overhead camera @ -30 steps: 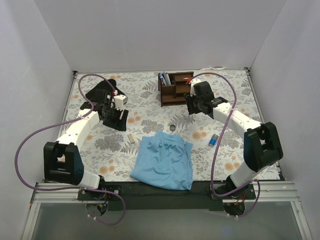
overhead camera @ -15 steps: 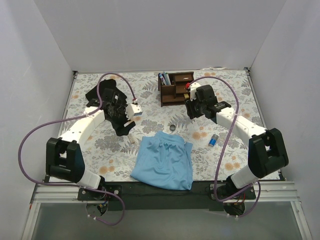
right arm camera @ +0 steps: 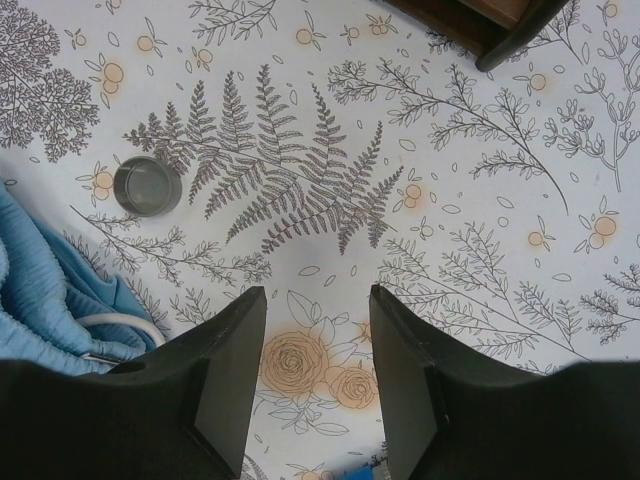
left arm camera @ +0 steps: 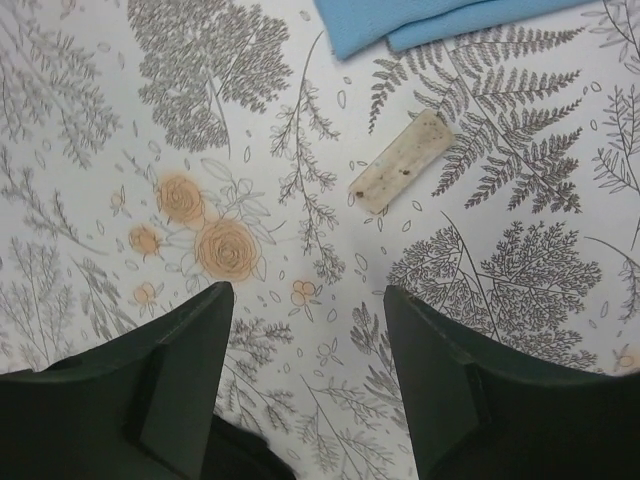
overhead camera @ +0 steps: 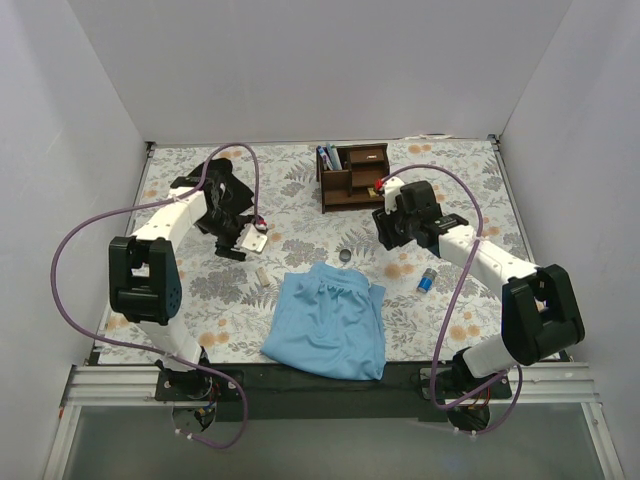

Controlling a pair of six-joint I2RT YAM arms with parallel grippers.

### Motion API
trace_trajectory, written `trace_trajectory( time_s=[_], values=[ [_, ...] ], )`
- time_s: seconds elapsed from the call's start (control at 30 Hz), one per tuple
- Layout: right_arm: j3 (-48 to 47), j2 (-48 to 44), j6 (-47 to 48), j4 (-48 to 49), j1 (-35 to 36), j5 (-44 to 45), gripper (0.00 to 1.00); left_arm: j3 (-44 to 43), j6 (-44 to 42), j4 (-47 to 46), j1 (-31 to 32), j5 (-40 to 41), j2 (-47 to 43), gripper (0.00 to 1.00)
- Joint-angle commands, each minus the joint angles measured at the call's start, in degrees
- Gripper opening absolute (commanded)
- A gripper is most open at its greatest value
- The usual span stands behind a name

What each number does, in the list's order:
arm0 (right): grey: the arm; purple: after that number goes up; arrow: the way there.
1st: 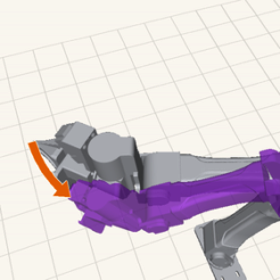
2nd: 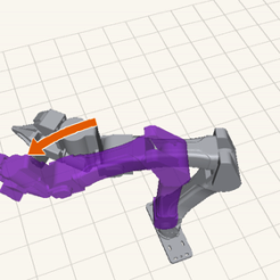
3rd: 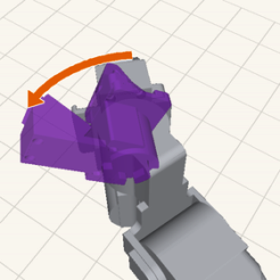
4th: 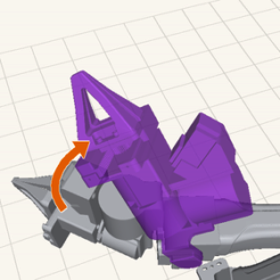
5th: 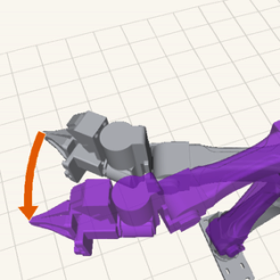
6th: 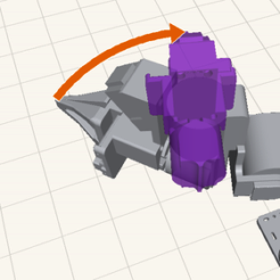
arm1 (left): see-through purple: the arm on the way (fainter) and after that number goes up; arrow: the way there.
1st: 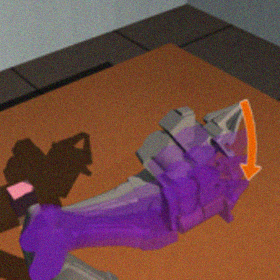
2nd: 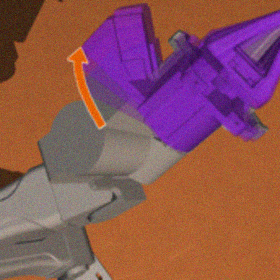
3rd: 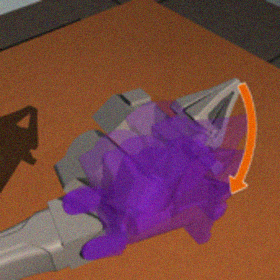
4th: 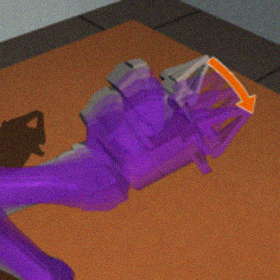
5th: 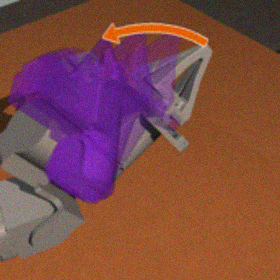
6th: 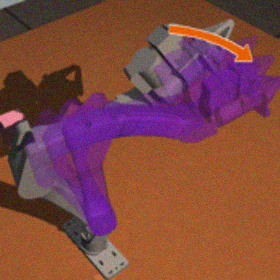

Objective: Sort the stationery into containers
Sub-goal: Pick up the stationery from the center of the board.

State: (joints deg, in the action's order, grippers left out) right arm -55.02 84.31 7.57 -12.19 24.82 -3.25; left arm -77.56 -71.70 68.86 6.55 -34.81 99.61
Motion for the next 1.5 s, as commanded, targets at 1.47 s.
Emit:
trace_trajectory(
  time_s=[1.47],
  values=[
    [-0.52,2.87,1.13,2.78,-4.87,-2.2,0.56,8.57,-37.02,-2.77,3.82,-3.69,7.26,0.5]
  ],
)
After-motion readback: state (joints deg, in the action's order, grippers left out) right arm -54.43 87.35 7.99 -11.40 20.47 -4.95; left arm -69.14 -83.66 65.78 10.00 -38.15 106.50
